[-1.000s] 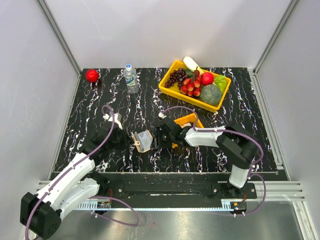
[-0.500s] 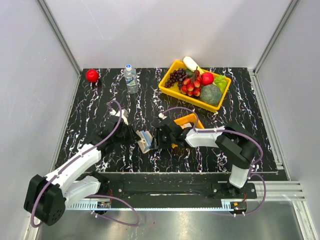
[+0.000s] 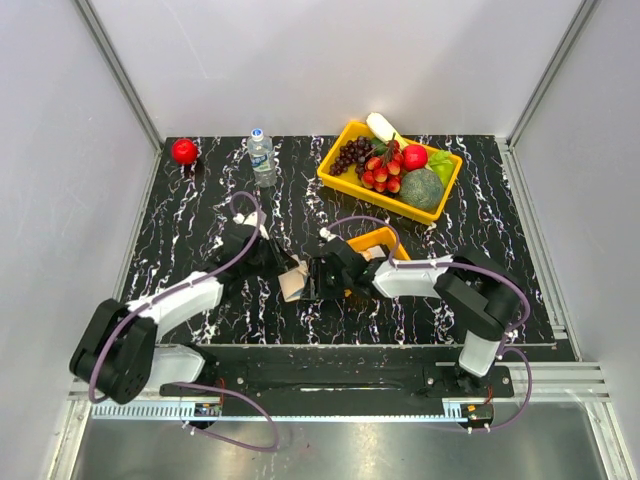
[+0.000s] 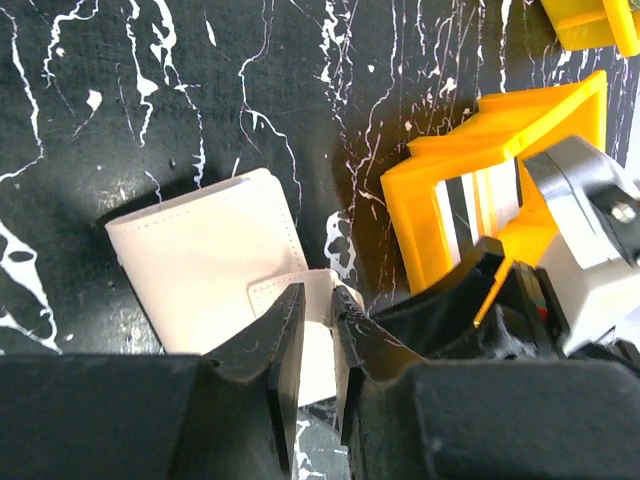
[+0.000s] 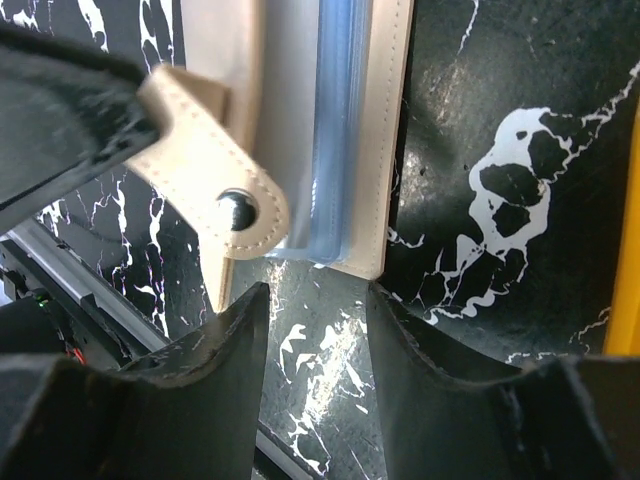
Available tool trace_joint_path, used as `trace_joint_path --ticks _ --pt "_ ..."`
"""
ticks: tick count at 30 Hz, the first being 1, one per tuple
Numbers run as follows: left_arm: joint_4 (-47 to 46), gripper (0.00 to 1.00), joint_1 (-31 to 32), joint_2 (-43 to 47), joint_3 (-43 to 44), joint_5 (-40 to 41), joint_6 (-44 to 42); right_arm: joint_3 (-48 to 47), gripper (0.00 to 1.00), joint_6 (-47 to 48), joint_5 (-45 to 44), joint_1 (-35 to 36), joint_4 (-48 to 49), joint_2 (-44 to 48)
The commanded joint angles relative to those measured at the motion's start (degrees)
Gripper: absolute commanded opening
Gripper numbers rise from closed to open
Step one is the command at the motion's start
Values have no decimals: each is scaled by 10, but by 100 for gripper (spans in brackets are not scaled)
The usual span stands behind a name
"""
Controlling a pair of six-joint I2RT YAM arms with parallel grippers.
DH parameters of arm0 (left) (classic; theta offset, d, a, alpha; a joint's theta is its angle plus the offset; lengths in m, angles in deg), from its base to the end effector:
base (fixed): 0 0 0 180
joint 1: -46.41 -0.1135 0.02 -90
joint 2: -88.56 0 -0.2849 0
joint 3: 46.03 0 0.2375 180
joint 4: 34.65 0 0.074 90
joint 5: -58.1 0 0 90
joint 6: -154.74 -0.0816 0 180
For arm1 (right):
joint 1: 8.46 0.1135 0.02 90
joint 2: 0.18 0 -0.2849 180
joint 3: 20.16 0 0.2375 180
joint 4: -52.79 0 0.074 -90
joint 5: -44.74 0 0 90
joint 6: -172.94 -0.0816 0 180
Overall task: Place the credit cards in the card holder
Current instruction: Close the card holder at the center of the board.
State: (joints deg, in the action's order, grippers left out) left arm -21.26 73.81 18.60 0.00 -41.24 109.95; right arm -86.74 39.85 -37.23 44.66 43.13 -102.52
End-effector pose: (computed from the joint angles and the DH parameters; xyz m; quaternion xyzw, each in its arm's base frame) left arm 0.2268 -0.1325 0.1911 -0.1026 0.8880 -0.3206 0.3132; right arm 0.2203 0.3126 0.1428 -0.1071 0.9172 0.3249 0.2044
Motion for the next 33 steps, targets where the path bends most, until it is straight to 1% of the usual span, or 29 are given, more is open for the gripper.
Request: trace_joint_path --ticks 1,2,5,7,8,9,11,12,13,15,17,19,22,23,25,28,29,30,33 --pt "-104 23 2 -43 -8 -13 22 18 50 -7 -52 15 -35 26" --pt "-112 30 2 -54 -10 -15 25 21 50 -6 -65 17 -42 36" --pt "-122 32 4 -88 -3 -20 23 40 51 -11 -102 24 -45 73" --pt "-130 36 5 -105 -4 -21 23 48 52 -11 -114 25 -45 99" --pt "-129 38 6 -112 -3 -22 23 51 52 -9 -115 26 -67 110" --pt "-130 39 7 -116 -3 -23 23 54 52 -9 -119 27 -68 122" --pt "-130 48 12 -115 -5 -16 19 62 52 -8 -121 27 -62 144" --pt "-117 54 13 -120 -3 -11 16 65 53 -9 -119 26 -60 151" --pt "-104 59 14 -124 4 -8 11 67 53 -11 -117 27 -55 159" --pt "-96 59 16 -129 11 -3 6 69 53 -20 -112 27 -36 166" --pt "-114 64 22 -108 -2 2 8 65 53 -26 -103 27 -27 160" --pt "-105 67 24 -79 2 -2 6 65 54 -37 -96 27 -12 150" --pt "-51 73 25 -22 22 16 -12 68 54 -54 -91 27 12 125" --pt "-25 78 27 -2 26 30 -18 66 54 -58 -87 26 16 117" --pt "11 84 27 40 29 59 -30 62 54 -67 -82 25 28 103" --pt "72 88 26 90 11 91 -46 52 55 -82 -82 25 43 81" --pt "83 89 26 102 3 117 -47 48 55 -86 -83 26 46 75" --pt "92 89 26 111 -7 128 -48 44 55 -86 -66 25 49 70" --pt "94 89 26 117 -39 137 -43 40 56 -94 -66 22 57 58"
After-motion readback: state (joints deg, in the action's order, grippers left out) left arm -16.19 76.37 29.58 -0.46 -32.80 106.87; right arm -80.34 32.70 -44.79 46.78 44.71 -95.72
